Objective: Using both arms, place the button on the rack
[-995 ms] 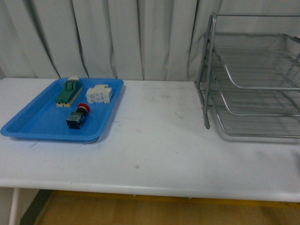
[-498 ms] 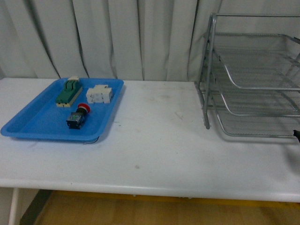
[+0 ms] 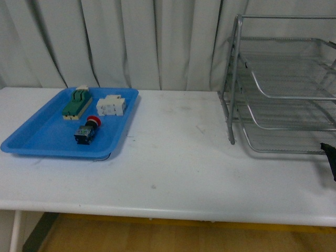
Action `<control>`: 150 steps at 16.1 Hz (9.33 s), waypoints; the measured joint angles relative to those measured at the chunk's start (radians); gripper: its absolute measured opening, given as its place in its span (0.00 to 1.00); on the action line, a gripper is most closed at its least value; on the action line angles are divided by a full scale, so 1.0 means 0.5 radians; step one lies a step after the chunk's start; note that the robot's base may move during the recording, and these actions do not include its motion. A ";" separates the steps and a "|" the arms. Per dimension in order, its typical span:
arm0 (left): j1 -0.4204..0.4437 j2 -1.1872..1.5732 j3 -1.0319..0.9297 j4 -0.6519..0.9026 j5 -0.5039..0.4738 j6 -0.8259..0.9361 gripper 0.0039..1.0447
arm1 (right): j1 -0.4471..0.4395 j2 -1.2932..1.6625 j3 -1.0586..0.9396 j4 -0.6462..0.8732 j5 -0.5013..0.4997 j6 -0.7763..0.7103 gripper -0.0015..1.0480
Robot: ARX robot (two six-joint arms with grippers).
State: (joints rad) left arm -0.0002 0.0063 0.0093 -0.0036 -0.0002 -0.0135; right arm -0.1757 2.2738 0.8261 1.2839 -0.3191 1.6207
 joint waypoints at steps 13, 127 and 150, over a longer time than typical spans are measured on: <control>0.000 0.000 0.000 0.000 0.000 0.000 0.94 | -0.035 0.098 0.132 -0.008 -0.011 -0.217 0.11; -0.067 4.828 3.067 0.064 -0.029 0.031 0.35 | 0.351 -4.540 -1.630 -2.575 0.639 -3.236 0.94; -0.295 2.720 1.070 0.675 -0.075 -0.233 0.34 | 0.351 -4.540 -1.630 -2.576 0.639 -3.236 0.94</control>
State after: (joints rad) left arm -0.1478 1.3663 0.5446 0.3340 -0.0376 -0.1299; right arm -0.0002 0.0036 0.0109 -0.0040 0.0002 0.0025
